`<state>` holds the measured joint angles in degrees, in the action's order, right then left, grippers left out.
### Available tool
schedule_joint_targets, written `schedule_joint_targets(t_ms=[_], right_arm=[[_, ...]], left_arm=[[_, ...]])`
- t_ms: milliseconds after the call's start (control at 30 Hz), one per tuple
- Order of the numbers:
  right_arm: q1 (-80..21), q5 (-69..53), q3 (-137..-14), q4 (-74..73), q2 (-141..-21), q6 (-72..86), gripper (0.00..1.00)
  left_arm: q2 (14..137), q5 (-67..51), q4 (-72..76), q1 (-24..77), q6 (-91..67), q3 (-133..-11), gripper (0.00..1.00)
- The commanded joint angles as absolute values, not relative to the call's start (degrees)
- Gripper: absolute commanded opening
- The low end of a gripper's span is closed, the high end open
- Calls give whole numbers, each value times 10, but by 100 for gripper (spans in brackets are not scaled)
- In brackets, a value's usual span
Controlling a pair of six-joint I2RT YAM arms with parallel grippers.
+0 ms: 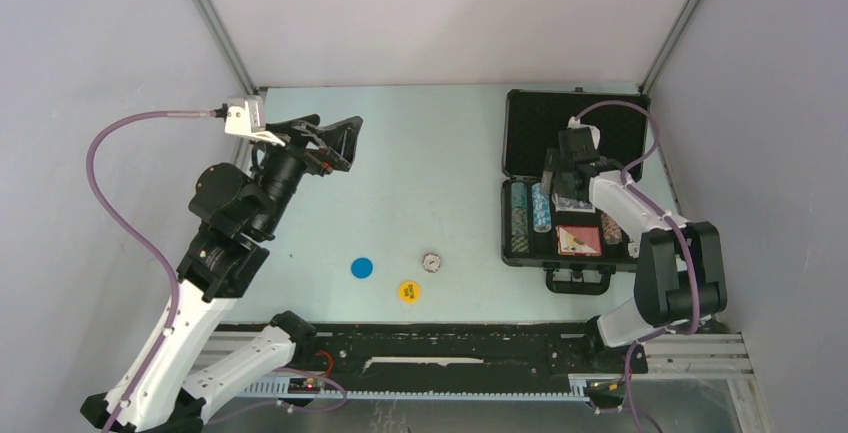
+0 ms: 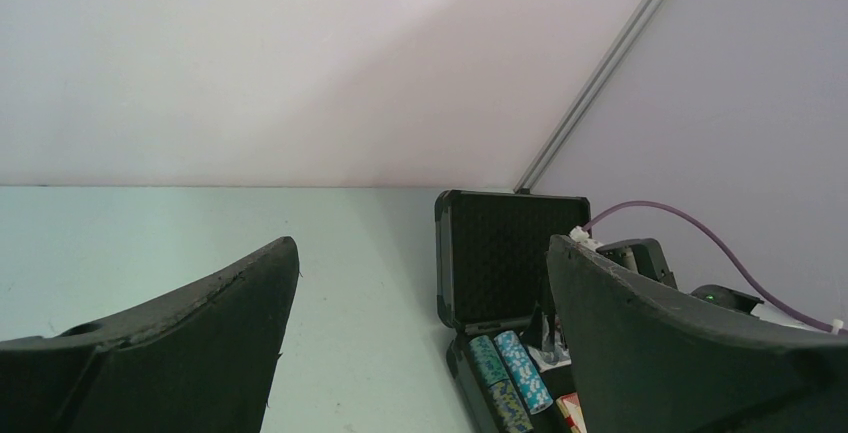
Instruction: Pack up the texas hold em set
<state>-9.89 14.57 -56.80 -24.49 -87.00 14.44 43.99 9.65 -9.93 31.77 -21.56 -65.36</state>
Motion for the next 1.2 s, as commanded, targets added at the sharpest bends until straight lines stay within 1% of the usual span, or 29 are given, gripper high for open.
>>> schedule_joint_targets(t_ms=[0, 133, 300, 433, 533, 633, 833, 900, 1033, 1067, 1167], right_arm=[[-128, 163, -599, -271, -825, 140, 84], [-151, 163, -603, -306, -766, 147, 85], [-150, 141, -599, -339, -698, 169, 85], [-159, 91, -582, -337, -646, 187, 89], [-187, 50, -557, -324, -611, 197, 93], [-233, 29, -545, -323, -601, 207, 94], [-363, 60, -546, -343, -610, 217, 99], [-399, 62, -546, -347, -619, 231, 100], [-496, 113, -568, -374, -636, 265, 100], [-518, 121, -578, -383, -643, 271, 100], [-572, 145, -597, -405, -669, 300, 100]], left_arm=[[437, 86, -83, 322, -221, -643, 100], [434, 87, -82, 322, -221, -642, 100], [429, 89, -81, 321, -221, -642, 100], [430, 95, -81, 322, -212, -642, 100], [433, 102, -83, 321, -204, -643, 100], [435, 117, -88, 321, -192, -645, 100], [442, 161, -91, 322, -155, -643, 100], [455, 189, -99, 325, -139, -647, 100], [482, 225, -188, 358, -110, -697, 100], [480, 216, -221, 360, -119, -706, 100], [440, 194, -283, 360, -170, -679, 100]])
